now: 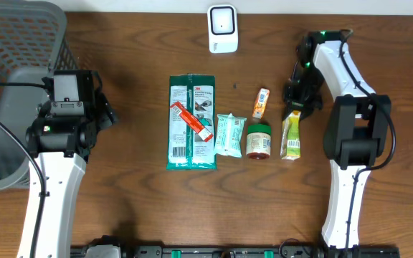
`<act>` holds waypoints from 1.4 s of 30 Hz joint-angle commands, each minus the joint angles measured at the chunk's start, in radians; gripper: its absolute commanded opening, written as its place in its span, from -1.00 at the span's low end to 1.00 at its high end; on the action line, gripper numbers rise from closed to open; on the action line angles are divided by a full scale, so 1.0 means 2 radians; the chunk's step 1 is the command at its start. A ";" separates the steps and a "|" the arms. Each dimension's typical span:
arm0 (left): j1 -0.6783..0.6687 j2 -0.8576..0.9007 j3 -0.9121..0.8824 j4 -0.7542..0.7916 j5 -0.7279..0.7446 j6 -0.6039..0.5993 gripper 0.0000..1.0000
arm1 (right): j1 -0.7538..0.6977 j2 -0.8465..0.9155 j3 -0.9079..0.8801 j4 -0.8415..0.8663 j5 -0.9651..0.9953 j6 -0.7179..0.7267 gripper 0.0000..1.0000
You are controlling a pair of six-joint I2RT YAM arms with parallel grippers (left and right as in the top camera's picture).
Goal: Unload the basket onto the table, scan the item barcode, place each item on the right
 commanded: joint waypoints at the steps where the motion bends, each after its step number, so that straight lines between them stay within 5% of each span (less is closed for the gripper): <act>1: 0.003 -0.002 0.005 -0.001 -0.006 0.004 0.73 | -0.006 -0.033 0.024 -0.001 -0.004 -0.008 -0.50; 15: 0.003 -0.002 0.005 -0.001 -0.006 0.004 0.73 | -0.001 -0.132 0.025 0.067 0.084 0.017 -0.49; 42: 0.003 -0.002 0.005 -0.001 -0.006 0.004 0.74 | 0.033 -0.135 0.014 0.252 0.173 0.062 -0.66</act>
